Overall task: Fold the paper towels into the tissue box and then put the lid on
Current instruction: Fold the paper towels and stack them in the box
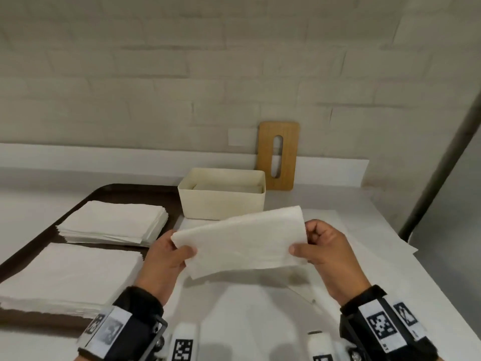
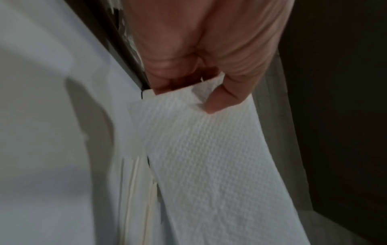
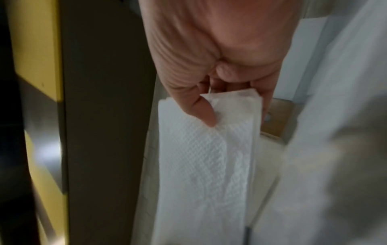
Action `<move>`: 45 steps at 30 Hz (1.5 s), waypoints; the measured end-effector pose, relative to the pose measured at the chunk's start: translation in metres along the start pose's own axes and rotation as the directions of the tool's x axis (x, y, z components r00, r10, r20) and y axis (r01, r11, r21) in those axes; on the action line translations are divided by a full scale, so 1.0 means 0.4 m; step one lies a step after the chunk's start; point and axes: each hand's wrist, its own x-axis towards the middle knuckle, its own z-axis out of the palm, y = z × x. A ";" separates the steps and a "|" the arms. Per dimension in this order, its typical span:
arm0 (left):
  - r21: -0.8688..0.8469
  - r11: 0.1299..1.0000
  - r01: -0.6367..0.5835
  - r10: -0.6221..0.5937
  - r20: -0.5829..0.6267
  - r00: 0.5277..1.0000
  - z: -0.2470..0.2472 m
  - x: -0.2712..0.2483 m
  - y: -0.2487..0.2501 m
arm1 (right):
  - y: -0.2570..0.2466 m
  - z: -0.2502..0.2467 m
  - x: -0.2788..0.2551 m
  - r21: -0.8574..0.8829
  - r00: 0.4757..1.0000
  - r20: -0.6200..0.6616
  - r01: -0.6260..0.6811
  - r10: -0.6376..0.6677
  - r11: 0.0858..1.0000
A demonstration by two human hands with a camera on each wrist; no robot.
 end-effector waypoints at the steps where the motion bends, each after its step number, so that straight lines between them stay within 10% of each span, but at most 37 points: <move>1: 0.026 1.000 -0.013 0.013 0.004 1.000 -0.001 -0.002 -0.001 | 0.021 0.008 -0.007 -0.039 0.999 0.009 -0.033 0.034 0.999; 8: 0.292 0.955 0.053 -0.086 0.101 0.991 -0.017 -0.005 -0.038 | 0.130 0.064 -0.034 -0.162 0.957 0.049 -0.274 0.285 0.948; 29: 0.342 0.940 0.013 -0.124 0.304 0.945 -0.037 0.037 -0.030 | 0.094 0.068 -0.049 -0.129 0.955 -0.045 -0.296 0.292 0.947; 35: 0.443 0.862 -0.245 0.049 0.409 0.911 -0.040 0.036 0.033 | -0.023 0.104 -0.050 -0.609 0.995 0.095 0.092 -0.044 0.788; 39: 0.371 0.847 -0.381 0.150 0.521 0.840 -0.019 0.035 0.093 | -0.078 0.205 -0.023 -0.779 0.937 0.347 0.267 0.035 0.567; 45: 0.034 0.973 -0.229 0.206 0.320 0.925 -0.027 0.040 0.096 | -0.070 0.248 -0.013 -0.293 0.992 0.125 0.031 0.006 0.956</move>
